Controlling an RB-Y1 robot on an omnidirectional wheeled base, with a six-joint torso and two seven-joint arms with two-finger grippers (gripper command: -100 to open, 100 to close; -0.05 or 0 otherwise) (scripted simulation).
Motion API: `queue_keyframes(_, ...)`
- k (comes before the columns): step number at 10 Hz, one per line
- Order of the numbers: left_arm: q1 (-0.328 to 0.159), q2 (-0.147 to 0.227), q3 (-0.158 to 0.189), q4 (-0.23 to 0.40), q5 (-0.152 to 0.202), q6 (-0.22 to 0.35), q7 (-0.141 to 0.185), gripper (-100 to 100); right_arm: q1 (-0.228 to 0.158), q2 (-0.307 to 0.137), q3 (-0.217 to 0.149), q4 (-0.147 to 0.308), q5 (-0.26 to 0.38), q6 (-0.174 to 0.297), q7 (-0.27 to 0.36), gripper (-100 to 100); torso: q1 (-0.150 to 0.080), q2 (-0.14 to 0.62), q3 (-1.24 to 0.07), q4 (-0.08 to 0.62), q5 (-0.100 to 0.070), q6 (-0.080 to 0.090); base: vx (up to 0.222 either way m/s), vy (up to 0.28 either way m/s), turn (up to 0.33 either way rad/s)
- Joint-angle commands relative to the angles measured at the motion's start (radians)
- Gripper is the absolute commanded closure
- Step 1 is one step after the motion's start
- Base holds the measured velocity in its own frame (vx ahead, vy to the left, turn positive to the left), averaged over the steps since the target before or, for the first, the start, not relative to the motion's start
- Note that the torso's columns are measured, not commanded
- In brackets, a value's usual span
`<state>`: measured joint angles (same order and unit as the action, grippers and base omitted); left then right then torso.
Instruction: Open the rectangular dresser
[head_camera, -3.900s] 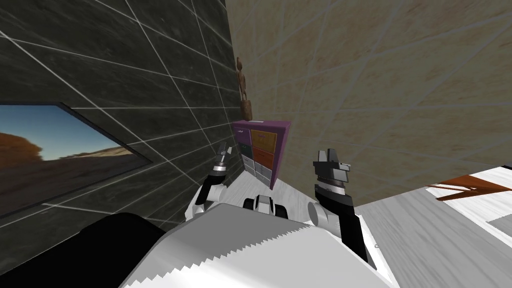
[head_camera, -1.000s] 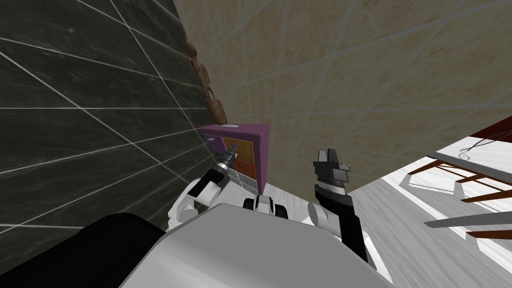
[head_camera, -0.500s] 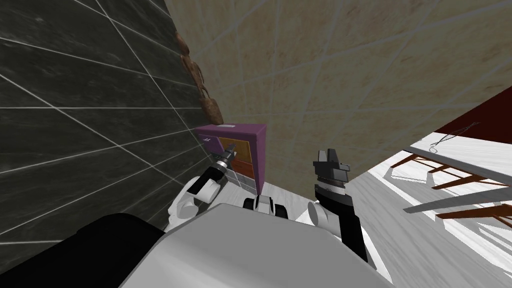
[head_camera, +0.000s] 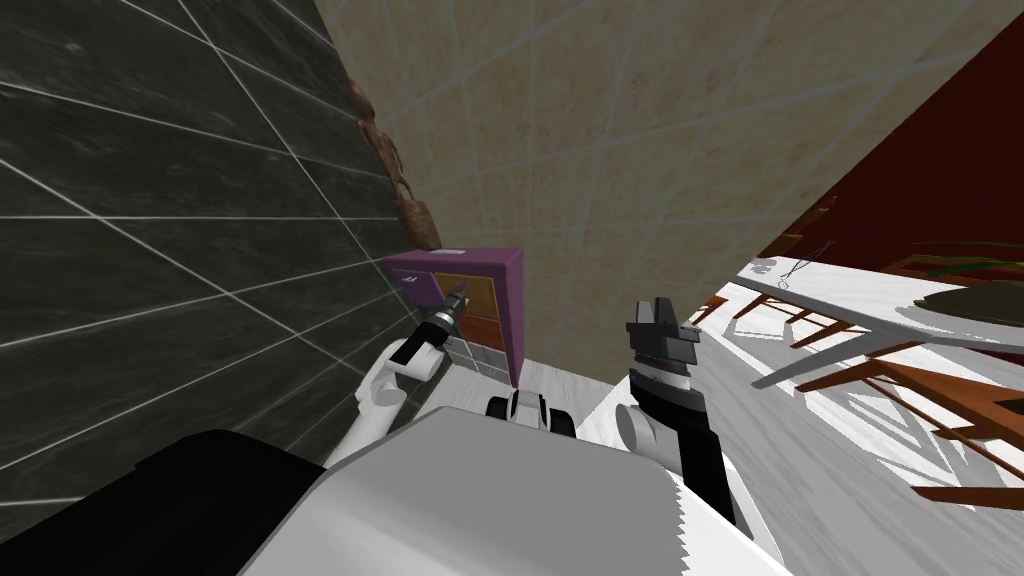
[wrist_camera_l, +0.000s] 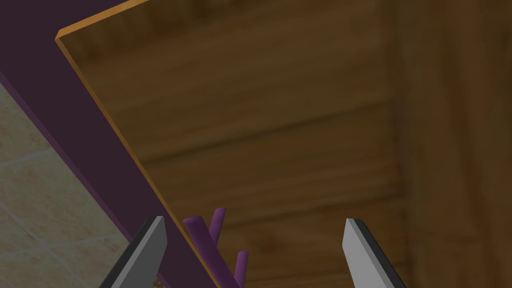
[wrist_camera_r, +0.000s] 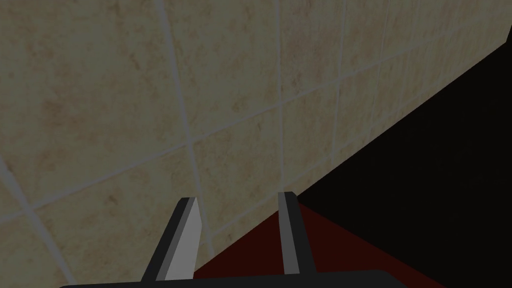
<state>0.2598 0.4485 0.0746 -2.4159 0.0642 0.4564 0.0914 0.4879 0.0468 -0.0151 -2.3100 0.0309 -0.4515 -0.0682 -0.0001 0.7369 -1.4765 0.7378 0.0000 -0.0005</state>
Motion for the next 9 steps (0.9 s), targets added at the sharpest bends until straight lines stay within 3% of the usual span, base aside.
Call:
queue_keyframes(1, -0.074, 0.01, 0.044, 0.069, 0.002, 0.024, 0.014, -100, 0.0, 0.0, 0.0, 0.0, 0.0, 0.0, 0.0, 0, 0.0, 0.0, 0.0, 0.0, 0.0, 0.001, -0.107, -0.014, -0.244)
queue_keyframes(2, -0.081, 0.01, 0.044, 0.084, 0.002, 0.024, 0.014, -100, 0.0, 0.0, 0.0, 0.0, 0.0, 0.0, 0.0, 0, 0.0, 0.001, 0.0, 0.0, 0.0, 0.001, -0.082, -0.026, -0.087)
queue_keyframes(4, -0.149, 0.02, 0.084, 0.147, 0.005, 0.038, 0.027, -100, 0.0, 0.0, 0.0, 0.0, 0.0, 0.0, 0.0, 0, 0.0, 0.0, 0.0, 0.0, 0.0, 0.001, -0.091, -0.021, -0.176)
queue_keyframes(5, -0.153, 0.02, 0.084, 0.161, 0.005, 0.038, 0.027, -100, 0.0, 0.0, 0.0, 0.0, 0.0, 0.0, 0.0, 0, 0.0, 0.002, 0.001, 0.001, 0.0, 0.001, -0.089, -0.021, -0.079)
queue_keyframes(6, -0.189, 0.025, 0.104, 0.194, 0.006, 0.046, 0.033, -100, 0.0, 0.0, 0.0, 0.0, 0.0, 0.0, 0.0, 0, 0.0, 0.0, 0.0, 0.0, 0.0, 0.001, -0.078, -0.028, -0.153)
queue_keyframes(8, -0.181, 0.025, 0.103, 0.188, 0.008, 0.047, 0.033, -100, 0.0, 0.0, 0.0, 0.0, 0.0, 0.0, 0.0, 0, 0.0, -0.001, -0.001, 0.0, 0.0, 0.001, -0.043, -0.011, -0.038)
queue_keyframes(9, -0.153, 0.02, 0.084, 0.161, 0.005, 0.038, 0.027, 100, 0.0, 0.0, 0.0, 0.0, 0.0, 0.0, 0.0, 0, 0.001, -0.002, -0.001, -0.001, 0.0, 0.0, 0.054, 0.008, 0.175)
